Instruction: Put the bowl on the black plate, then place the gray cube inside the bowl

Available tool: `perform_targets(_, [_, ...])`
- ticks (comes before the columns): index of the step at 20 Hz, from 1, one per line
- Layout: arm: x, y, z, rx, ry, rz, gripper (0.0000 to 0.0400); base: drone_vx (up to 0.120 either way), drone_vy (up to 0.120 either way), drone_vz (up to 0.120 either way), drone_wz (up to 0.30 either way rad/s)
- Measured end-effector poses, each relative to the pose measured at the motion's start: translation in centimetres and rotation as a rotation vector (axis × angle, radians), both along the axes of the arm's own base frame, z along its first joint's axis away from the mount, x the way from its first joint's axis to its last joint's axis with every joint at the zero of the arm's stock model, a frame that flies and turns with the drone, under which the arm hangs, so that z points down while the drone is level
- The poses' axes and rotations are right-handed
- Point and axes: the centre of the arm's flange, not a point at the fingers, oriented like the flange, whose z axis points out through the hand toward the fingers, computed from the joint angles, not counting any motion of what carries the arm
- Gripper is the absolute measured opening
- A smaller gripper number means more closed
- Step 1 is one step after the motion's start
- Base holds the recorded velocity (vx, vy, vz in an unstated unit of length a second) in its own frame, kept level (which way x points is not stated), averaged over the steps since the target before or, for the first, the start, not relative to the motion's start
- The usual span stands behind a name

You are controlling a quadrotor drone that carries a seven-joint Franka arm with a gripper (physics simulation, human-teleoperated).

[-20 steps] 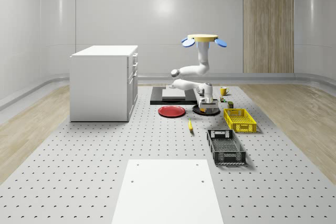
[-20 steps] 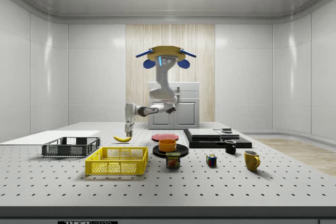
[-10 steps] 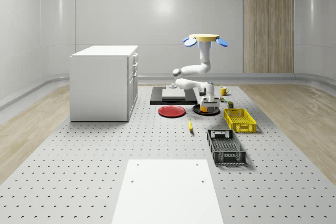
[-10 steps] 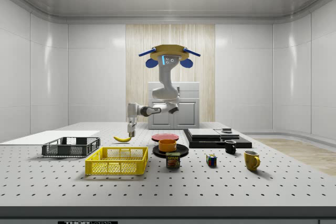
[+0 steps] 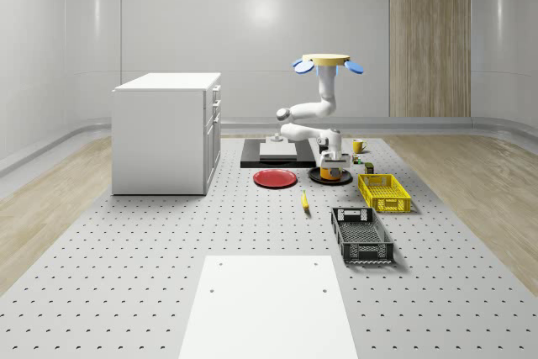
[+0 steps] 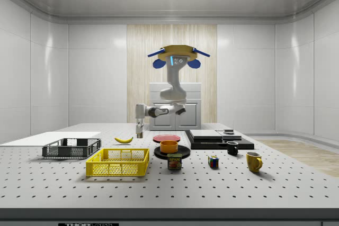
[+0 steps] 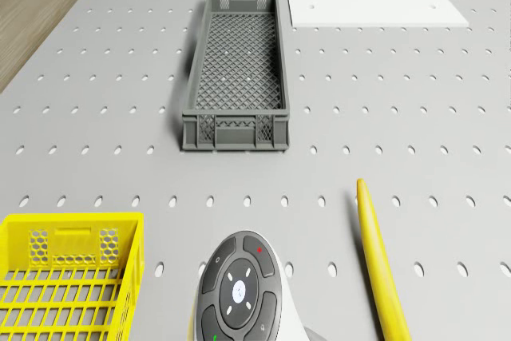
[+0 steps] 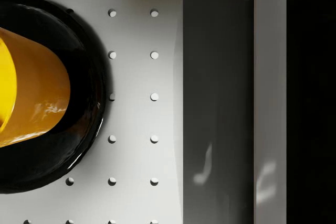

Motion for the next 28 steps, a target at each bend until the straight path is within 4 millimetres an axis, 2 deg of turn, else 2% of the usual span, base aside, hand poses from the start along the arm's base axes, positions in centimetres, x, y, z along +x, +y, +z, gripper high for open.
perform_targets(5, [0.00,0.00,0.00,0.000,0.000,0.000,0.0250,-0.120,0.000,0.000,0.000])
perform_targets(7, [0.00,0.00,0.00,0.000,0.000,0.000,0.0250,-0.120,0.000,0.100,0.000])
perform_targets(28, [0.00,0.00,0.00,0.000,0.000,0.000,0.0250,-0.120,0.002,0.000,0.000])
